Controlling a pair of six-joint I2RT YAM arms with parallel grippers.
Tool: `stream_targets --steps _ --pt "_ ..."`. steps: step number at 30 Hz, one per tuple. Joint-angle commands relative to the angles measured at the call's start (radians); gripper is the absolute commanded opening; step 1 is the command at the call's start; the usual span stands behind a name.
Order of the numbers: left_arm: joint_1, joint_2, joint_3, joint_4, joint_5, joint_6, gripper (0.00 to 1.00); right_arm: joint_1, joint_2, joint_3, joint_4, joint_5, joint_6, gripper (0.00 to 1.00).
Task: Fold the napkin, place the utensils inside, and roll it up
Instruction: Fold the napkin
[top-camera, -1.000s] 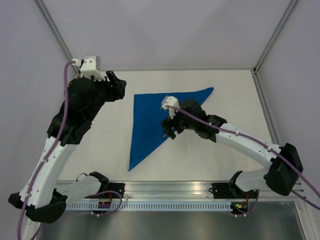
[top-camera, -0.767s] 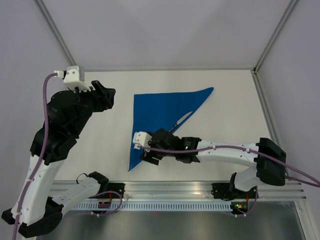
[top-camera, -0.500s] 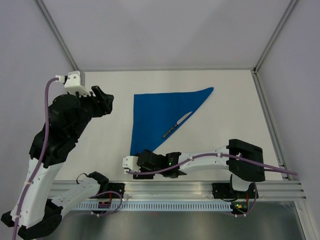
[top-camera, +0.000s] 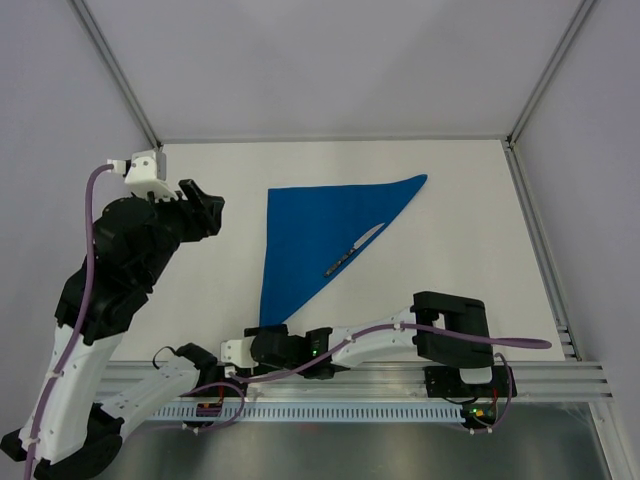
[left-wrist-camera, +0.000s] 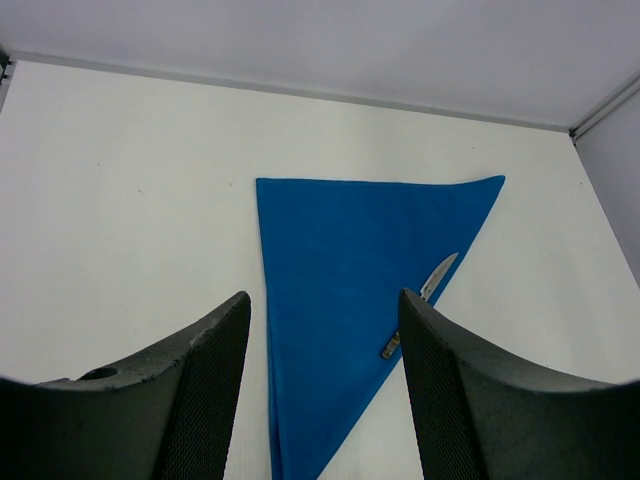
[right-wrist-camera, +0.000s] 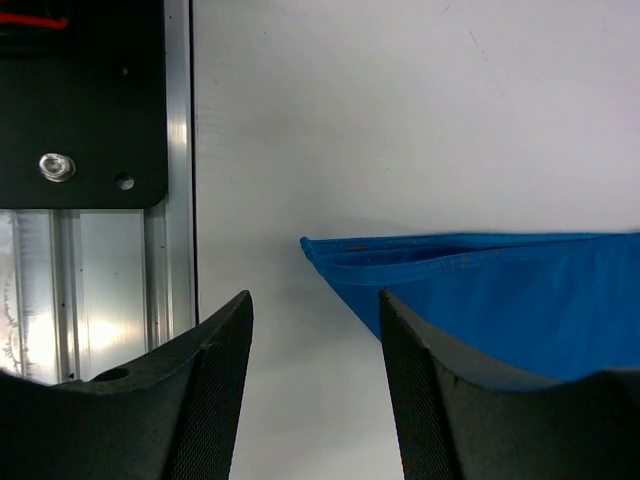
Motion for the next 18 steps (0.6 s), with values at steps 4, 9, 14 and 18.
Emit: stream_targets --steps 4,9,14,18 --pt "-0.002 -0.002 -0.011 -0.001 -0.008 -0.021 0.65 0.011 0.065 0.048 0.074 0.081 -0.050 0.59" --pt "-0.002 -0.005 -0.022 -0.001 -0.003 -0.015 0.65 0.009 0.109 0.051 0.120 0.115 -0.076 0.53" --pt "-0.002 -0.003 -0.028 -0.001 0.000 -0.012 0.65 0.007 0.120 0.053 0.126 0.109 -0.081 0.49" --pt "-0.002 -0.005 -0.037 0.004 0.007 -0.012 0.65 0.006 0.123 0.042 0.138 0.118 -0.092 0.43"
